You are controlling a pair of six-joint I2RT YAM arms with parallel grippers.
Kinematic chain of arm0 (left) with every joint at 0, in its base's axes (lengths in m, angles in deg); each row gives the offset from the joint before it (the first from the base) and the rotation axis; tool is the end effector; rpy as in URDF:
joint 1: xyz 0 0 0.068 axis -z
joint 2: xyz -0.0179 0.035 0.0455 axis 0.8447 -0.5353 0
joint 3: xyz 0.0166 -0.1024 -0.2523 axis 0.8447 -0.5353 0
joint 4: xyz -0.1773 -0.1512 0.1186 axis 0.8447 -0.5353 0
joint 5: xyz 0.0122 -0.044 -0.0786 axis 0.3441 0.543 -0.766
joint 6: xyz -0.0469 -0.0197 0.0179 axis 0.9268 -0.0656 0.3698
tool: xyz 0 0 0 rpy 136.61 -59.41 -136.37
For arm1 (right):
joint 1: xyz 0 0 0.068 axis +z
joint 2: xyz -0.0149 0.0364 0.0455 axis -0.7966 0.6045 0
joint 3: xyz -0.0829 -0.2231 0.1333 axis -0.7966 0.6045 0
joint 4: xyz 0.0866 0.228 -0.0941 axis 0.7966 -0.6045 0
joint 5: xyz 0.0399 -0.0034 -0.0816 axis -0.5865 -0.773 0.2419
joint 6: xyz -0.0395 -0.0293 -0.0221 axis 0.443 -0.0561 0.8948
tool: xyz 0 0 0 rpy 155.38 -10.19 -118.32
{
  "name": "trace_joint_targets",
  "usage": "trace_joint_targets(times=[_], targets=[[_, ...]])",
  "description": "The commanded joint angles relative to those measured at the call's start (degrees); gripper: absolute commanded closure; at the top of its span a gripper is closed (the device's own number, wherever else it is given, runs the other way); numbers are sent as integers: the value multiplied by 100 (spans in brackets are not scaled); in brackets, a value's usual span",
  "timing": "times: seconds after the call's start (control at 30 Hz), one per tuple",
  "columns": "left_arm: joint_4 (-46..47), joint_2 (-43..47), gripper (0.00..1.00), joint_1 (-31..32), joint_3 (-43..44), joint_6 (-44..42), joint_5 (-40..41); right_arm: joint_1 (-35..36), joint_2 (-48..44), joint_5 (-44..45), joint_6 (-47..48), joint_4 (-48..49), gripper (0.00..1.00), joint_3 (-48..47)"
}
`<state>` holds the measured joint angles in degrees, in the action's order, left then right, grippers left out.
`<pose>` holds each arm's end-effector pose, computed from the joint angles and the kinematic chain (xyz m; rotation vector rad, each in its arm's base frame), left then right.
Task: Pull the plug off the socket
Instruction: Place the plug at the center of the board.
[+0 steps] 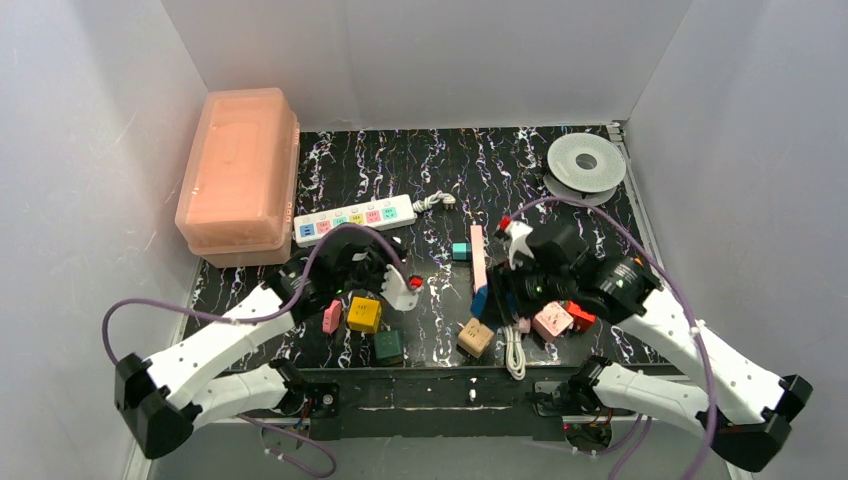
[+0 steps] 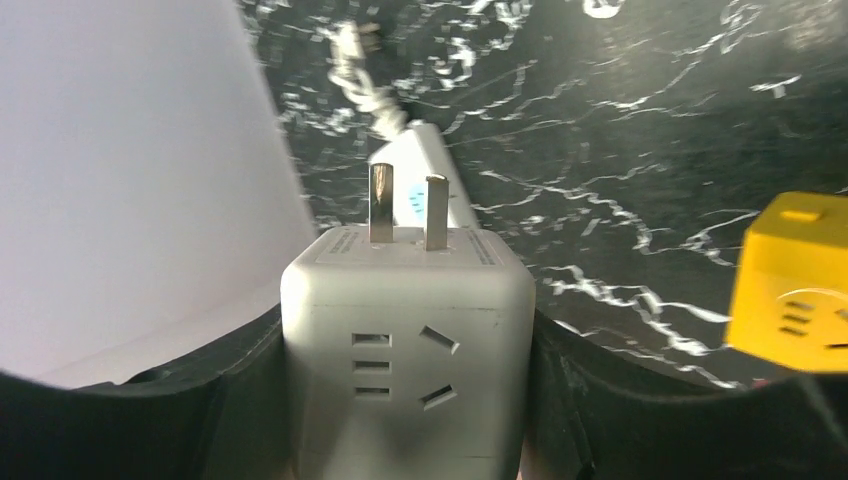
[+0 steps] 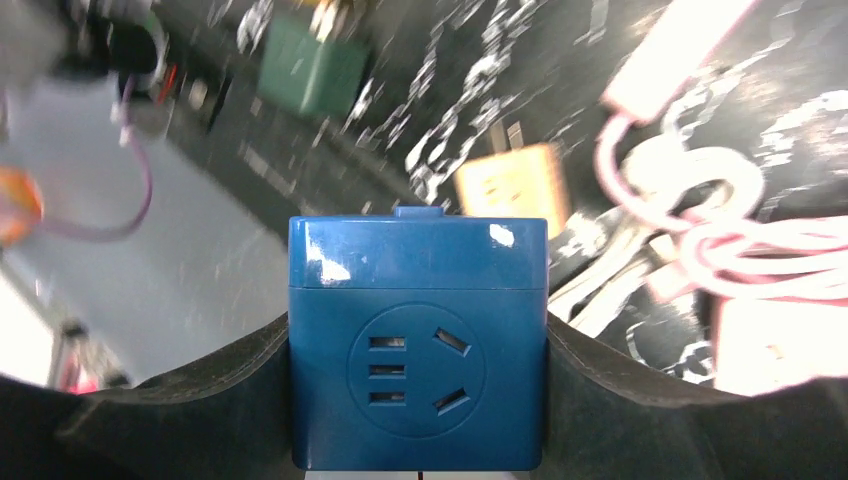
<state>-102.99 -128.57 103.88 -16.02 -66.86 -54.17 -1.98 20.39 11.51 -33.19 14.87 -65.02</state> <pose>0.1513 -0.1574 0.3131 1.8387 0.9564 0.3688 0.0977 0.1309 0.3389 -0.6855 2.4031 0.8297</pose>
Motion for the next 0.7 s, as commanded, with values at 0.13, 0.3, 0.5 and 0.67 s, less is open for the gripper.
trace_joint_targets(times=[0.13, 0.3, 0.5, 0.67], targets=[[-1220, -1657, 100, -62, 947, 2355, 334, -2299, 514, 529, -218, 1029, 99, -270], [-1616, -2382, 99, -138, 1381, 3370, 90, -3211, 1099, 556, -336, 1403, 99, 54], [-1957, -2879, 98, -341, 1695, 4227, 119, -3680, 1741, 1089, -394, 1693, 99, 32], [-1971, -3188, 98, -691, 1706, 4399, 75, -4001, 2419, 1781, -505, 1810, 99, -155]])
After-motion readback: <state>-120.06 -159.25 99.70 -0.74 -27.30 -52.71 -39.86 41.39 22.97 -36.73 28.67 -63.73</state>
